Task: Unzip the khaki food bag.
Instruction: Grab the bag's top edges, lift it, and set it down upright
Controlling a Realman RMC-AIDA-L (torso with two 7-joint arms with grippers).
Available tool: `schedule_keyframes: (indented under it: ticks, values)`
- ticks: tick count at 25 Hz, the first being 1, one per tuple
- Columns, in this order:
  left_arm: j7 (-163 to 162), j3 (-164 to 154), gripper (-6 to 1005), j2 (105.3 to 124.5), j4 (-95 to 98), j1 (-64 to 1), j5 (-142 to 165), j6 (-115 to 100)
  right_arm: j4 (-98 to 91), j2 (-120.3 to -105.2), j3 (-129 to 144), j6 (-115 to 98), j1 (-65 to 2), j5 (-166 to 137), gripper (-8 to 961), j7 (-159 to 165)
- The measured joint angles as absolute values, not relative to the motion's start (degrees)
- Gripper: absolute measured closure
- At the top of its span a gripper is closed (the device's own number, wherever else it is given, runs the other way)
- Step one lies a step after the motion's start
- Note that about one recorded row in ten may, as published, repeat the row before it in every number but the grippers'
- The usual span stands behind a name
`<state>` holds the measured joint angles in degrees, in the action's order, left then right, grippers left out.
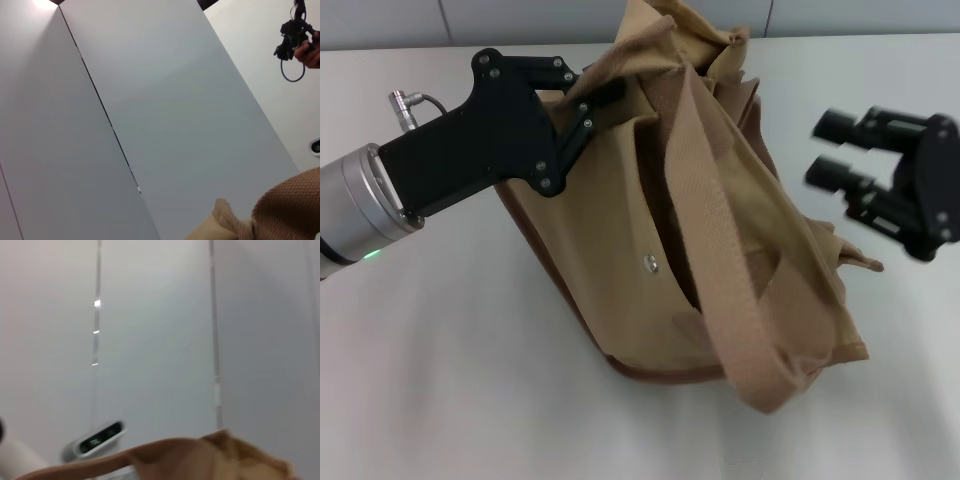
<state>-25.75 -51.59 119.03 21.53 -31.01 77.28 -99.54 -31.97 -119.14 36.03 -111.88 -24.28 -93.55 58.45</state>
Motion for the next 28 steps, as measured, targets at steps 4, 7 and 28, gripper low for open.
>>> schedule_keyframes:
  ticks: [4, 7, 28]
  values:
    - [-25.76, -51.6, 945, 118.93, 21.53, -31.15, 77.29, -99.69, -31.84, -119.14, 33.28, -108.96, -24.49, -93.49, 511, 58.51]
    - [-25.83, -52.01, 945, 118.91, 21.58, -31.34, 77.38, -99.72, -30.77, -119.44, 35.23, -106.84, -25.79, -93.67, 505, 52.66]
    - [-26.15, -52.21, 944, 119.0, 21.72, -31.76, 77.49, -100.03, -19.33, -119.8, 40.36, -98.99, -31.89, -94.07, 362, 35.33]
